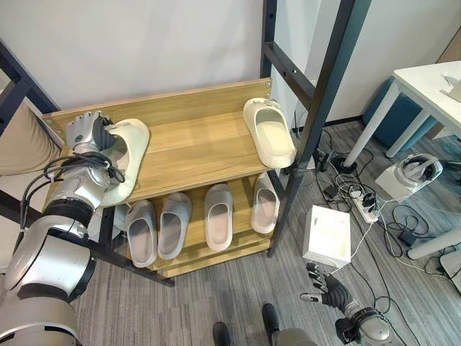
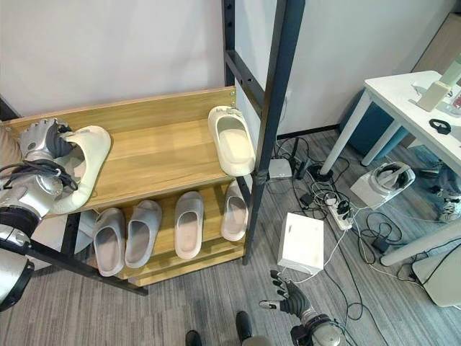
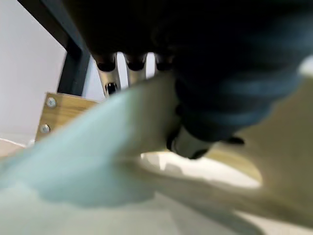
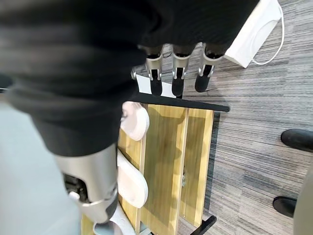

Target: Arrange the slippers neatly on the shoe rack.

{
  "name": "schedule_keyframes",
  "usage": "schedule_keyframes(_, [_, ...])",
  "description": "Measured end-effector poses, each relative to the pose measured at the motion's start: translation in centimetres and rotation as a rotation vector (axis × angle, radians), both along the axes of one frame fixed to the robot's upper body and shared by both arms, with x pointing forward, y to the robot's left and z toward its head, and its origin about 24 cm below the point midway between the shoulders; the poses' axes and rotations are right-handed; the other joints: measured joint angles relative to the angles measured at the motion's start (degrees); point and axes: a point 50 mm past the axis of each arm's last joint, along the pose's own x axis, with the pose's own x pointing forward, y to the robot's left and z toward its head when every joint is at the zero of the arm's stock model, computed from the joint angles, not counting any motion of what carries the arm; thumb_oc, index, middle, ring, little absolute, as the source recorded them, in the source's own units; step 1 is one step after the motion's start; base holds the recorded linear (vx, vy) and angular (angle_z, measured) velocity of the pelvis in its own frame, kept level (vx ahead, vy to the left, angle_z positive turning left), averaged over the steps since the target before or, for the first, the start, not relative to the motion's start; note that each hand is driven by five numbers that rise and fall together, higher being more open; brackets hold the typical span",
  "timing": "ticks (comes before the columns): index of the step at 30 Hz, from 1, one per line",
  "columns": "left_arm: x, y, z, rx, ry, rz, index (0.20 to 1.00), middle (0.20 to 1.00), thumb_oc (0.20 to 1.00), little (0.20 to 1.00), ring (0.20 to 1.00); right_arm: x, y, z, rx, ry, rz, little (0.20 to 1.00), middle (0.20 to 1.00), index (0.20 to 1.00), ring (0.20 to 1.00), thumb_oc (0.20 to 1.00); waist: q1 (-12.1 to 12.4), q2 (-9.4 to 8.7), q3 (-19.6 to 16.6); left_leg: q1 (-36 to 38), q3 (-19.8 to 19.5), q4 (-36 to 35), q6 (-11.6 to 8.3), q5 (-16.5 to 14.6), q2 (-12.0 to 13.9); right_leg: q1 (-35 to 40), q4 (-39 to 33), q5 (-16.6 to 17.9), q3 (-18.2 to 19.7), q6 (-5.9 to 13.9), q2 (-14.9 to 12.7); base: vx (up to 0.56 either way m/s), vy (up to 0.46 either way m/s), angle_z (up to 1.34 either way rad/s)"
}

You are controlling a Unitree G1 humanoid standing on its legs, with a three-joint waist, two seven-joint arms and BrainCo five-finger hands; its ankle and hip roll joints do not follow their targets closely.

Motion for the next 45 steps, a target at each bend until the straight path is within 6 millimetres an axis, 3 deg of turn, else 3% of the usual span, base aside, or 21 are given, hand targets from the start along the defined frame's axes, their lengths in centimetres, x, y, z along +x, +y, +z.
schedule_keyframes(2, [0.9,-2.9,0.5,-0.002,-0.037,-0.107,0.200,0.200,0.200,0.200,0.200,0.1,0.0,0.1,0.001,-0.004,0.000,1.000,1.000,1.000,1.000,1.000,0.10,-0.30,0.17,0.03,0.06,0.01,0.23,0.18,-0.06,0.12,0.00,0.06,-0.03,0.04,-0.09,-0.03,-0.031,0.00])
schedule_keyframes(4, [1.9,-7.4,0.6,-0.033,-0.076,-0.261,0.200,0.200,0.200,0.200,0.200,0.5,0.2,0.2,0.004,-0.014,0.004,1.000,1.000,1.000,1.000,1.000,-0.03,-0.07,0.32,0.62,0.17,0.01,0.30,0.22,-0.14,0.92,0.00,0.10,-0.05,0.01,-0.17,-0.03,-0.063,-0.03])
schedule_keyframes(6, [3.1,-13.5,0.2,-0.045,-0.068,-0.416,0.200,0.200,0.200,0.200,0.200,1.1,0.2,0.6,0.001,-0.040,-0.001,1.000,1.000,1.000,1.000,1.000,-0.52,1.01,0.86,1.54,0.23,0.01,0.29,0.22,-0.01,1.81,-0.01,-0.04,-0.09,0.05,-0.13,-0.05,-0.093,-0.01])
schedule_keyframes(7, [3.3,-15.2,0.1,-0.059,-0.069,-0.460,0.200,0.200,0.200,0.200,0.200,1.2,0.2,0.7,0.001,-0.045,-0.001,1.000,1.000,1.000,1.000,1.000,-1.20,1.70,1.11,2.02,0.26,0.00,0.28,0.21,-0.01,2.11,-0.01,-0.05,-0.04,0.04,-0.11,-0.05,-0.081,-0.07])
schedule_keyframes(8, [3.7,-15.2,-0.3,-0.088,-0.054,-0.437,0.200,0.200,0.200,0.200,0.200,1.7,0.4,1.7,0.007,-0.088,0.011,1.000,1.000,1.000,1.000,1.000,-3.62,3.55,1.11,2.01,0.60,-0.02,0.11,0.09,0.09,2.13,0.00,0.03,0.15,0.00,0.00,-0.04,-0.100,-0.12])
schedule_keyframes(10, [4.1,-12.9,-1.0,-0.167,-0.024,-0.330,0.200,0.200,0.200,0.200,0.200,0.5,-0.5,1.5,-0.014,-0.063,-0.007,1.000,1.000,1.000,1.000,1.000,-5.25,4.64,1.02,2.09,0.97,0.00,-0.09,0.02,0.58,1.69,0.00,-0.07,0.39,-0.26,0.55,-0.02,-0.098,-0.11])
schedule_keyframes(15, [4.2,-9.1,-0.7,-0.240,-0.003,-0.147,0.200,0.200,0.200,0.200,0.200,-0.1,-2.1,1.9,-0.036,-0.059,-0.044,1.000,1.000,1.000,1.000,1.000,-7.25,4.79,0.92,2.11,2.63,0.00,-1.02,0.01,1.94,0.95,0.02,0.34,1.62,-0.71,1.94,-0.01,-0.075,-0.20])
schedule_keyframes(18, [4.2,-8.6,-0.4,-0.239,0.008,-0.118,0.200,0.200,0.200,0.200,0.200,0.7,-2.2,2.6,-0.037,-0.095,-0.045,1.000,1.000,1.000,1.000,1.000,-7.55,4.87,0.88,2.07,2.84,0.00,-1.11,0.00,2.11,1.13,0.06,0.37,1.81,-0.83,2.15,0.01,-0.054,-0.07])
schedule_keyframes(19, [4.2,-8.7,-0.4,-0.239,0.008,-0.120,0.244,0.244,0.244,0.244,0.244,0.8,-2.3,2.7,-0.038,-0.100,-0.048,1.000,1.000,1.000,1.000,1.000,-7.55,4.86,0.88,2.06,2.84,-0.01,-1.11,0.00,2.08,1.14,0.30,0.37,1.79,-0.84,2.12,0.02,-0.040,0.01])
schedule_keyframes(20, [4.3,-8.8,-0.4,-0.240,0.008,-0.123,1.000,1.000,1.000,1.000,1.000,0.9,-2.3,2.7,-0.037,-0.104,-0.046,1.000,1.000,1.000,1.000,1.000,-7.48,4.86,0.88,2.06,2.79,-0.01,-1.11,0.00,2.07,1.20,0.32,0.37,1.71,-0.84,2.09,0.02,-0.029,0.03])
schedule_keyframes(26, [4.6,-10.8,0.1,-0.217,0.001,-0.196,1.000,1.000,1.000,1.000,1.000,1.3,-2.1,2.8,-0.037,-0.107,-0.036,1.000,1.000,1.000,1.000,1.000,-6.35,4.82,0.87,2.11,1.08,-0.01,-1.09,0.05,1.79,1.94,0.32,0.29,-0.01,-1.05,1.71,0.01,-0.019,0.13])
schedule_keyframes(30, [4.4,-15.4,2.8,-0.086,-0.088,-0.414,1.000,1.000,1.000,1.000,1.000,1.9,-1.4,2.7,-0.027,-0.112,-0.010,1.000,1.000,1.000,1.000,1.000,-2.89,4.49,0.81,2.51,-1.11,-0.02,-1.07,0.24,1.69,3.28,0.33,-0.12,-2.32,-1.39,1.52,0.00,-0.012,0.31])
schedule_keyframes(32, [2.8,-17.9,3.8,0.003,-0.172,-0.569,1.000,1.000,1.000,1.000,1.000,1.9,-1.9,1.9,-0.046,-0.079,-0.032,1.000,1.000,1.000,1.000,1.000,-0.89,3.68,0.66,2.99,-2.54,0.01,-1.11,0.31,1.72,4.32,0.33,-0.59,-3.43,-1.61,1.50,-0.02,-0.002,0.31])
schedule_keyframes(36, [2.1,-15.2,0.6,-0.008,-0.095,-0.493,1.000,1.000,1.000,1.000,1.000,1.9,-1.3,1.7,-0.034,-0.076,-0.029,1.000,1.000,1.000,1.000,1.000,1.00,2.81,0.50,2.95,-3.79,0.01,-1.00,0.56,1.61,4.81,0.34,-0.69,-4.85,-1.66,1.32,-0.03,0.011,0.18])
schedule_keyframes(40, [-0.5,-12.7,-3.3,-0.348,-0.090,-0.468,1.000,1.000,1.000,1.000,1.000,1.1,-1.0,1.1,-0.033,-0.046,-0.035,1.000,1.000,1.000,1.000,1.000,1.90,2.28,0.41,2.96,-5.04,0.01,-0.89,0.68,1.37,5.29,0.32,-0.95,-5.94,-1.37,1.05,-0.01,0.017,0.18])
schedule_keyframes(41, [-1.2,-12.2,-4.6,-0.580,-0.102,-0.461,1.000,1.000,1.000,1.000,1.000,1.2,-0.9,1.0,-0.026,-0.041,-0.047,1.000,1.000,1.000,1.000,1.000,2.26,2.31,0.39,3.03,-5.11,0.01,-0.87,0.68,1.18,5.36,0.32,-1.10,-6.03,-1.20,0.87,-0.01,0.027,0.06])
schedule_keyframes(42, [-2.5,-12.4,-7.5,-0.871,-0.087,-0.454,1.000,1.000,1.000,1.000,1.000,1.0,-0.6,0.6,-0.009,-0.028,-0.063,1.000,1.000,1.000,1.000,1.000,2.03,2.20,0.33,3.10,-5.16,0.01,-0.81,0.72,1.07,5.50,0.19,-1.12,-5.96,-1.19,0.76,-0.01,0.028,0.04])
schedule_keyframes(43, [-2.8,-12.6,-8.5,-0.938,-0.065,-0.450,1.000,1.000,1.000,1.000,1.000,0.8,-0.6,0.3,-0.016,-0.016,-0.065,1.000,1.000,1.000,1.000,1.000,2.15,2.11,0.28,3.11,-5.16,0.01,-0.80,0.72,1.03,5.51,0.02,-1.15,-5.96,-1.18,0.70,0.00,0.036,0.05])
schedule_keyframes(45, [-3.1,-15.1,-8.5,-1.249,-0.032,-0.598,1.000,1.000,1.000,1.000,1.000,0.7,-0.7,0.2,-0.030,0.001,-0.060,1.000,1.000,1.000,1.000,1.000,2.26,2.49,0.04,3.14,-5.18,0.01,-0.79,0.71,0.85,5.57,0.00,-1.12,-5.98,-1.15,0.54,0.00,0.018,0.01])
